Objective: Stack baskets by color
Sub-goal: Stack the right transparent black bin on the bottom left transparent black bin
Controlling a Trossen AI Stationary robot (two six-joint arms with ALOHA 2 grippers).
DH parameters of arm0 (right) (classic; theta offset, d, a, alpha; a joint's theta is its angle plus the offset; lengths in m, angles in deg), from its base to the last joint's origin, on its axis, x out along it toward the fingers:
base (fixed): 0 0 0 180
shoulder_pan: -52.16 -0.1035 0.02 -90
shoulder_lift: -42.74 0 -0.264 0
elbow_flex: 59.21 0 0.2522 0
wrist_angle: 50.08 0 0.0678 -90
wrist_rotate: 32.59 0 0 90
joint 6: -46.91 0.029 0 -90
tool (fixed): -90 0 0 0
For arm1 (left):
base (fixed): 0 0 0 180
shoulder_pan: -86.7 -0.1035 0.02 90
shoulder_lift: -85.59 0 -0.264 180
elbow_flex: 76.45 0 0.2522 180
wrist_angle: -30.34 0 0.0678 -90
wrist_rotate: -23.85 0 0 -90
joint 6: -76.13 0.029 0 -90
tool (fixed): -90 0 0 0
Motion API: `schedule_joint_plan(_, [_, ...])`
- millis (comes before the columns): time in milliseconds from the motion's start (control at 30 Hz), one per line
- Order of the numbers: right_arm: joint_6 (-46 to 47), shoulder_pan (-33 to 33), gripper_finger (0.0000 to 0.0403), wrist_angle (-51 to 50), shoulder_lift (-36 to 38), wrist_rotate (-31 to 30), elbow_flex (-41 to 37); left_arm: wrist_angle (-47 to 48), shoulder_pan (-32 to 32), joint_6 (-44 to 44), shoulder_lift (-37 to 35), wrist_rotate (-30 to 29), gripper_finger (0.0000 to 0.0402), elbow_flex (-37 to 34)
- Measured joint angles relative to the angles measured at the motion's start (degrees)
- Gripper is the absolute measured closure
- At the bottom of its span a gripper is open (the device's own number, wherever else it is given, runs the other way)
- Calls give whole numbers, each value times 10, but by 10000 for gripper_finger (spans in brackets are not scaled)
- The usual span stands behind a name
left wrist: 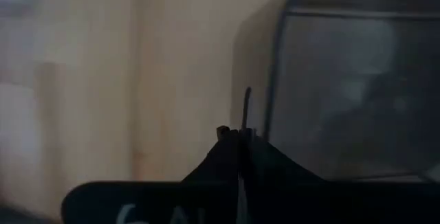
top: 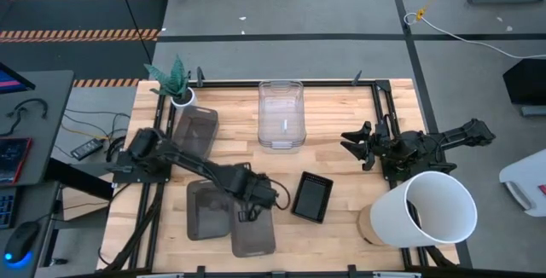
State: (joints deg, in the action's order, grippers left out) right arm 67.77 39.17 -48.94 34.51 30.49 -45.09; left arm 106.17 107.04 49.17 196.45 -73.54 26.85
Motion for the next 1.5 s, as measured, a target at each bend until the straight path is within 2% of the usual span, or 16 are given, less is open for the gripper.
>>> schedule_joint_plan(300, [0, 0, 214, 0, 0, 0, 0, 29, -32, 24, -116, 6, 397, 5])
schedule_joint_plan(567, [0, 0, 214, 0, 0, 0, 0, 183, -42, 21, -178, 10, 397, 5])
schedule_joint_plan(767, [0, 0, 214, 0, 0, 0, 0, 254, -37, 22, -194, 0, 397, -7])
schedule_joint_plan(1033, [0, 0, 214, 0, 0, 0, 0, 236, -22, 37, -218, 22, 397, -101])
schedule_joint_plan(1500, [0, 0, 214, 0, 0, 0, 0, 103, -17, 41, -229, 107, 386, -206])
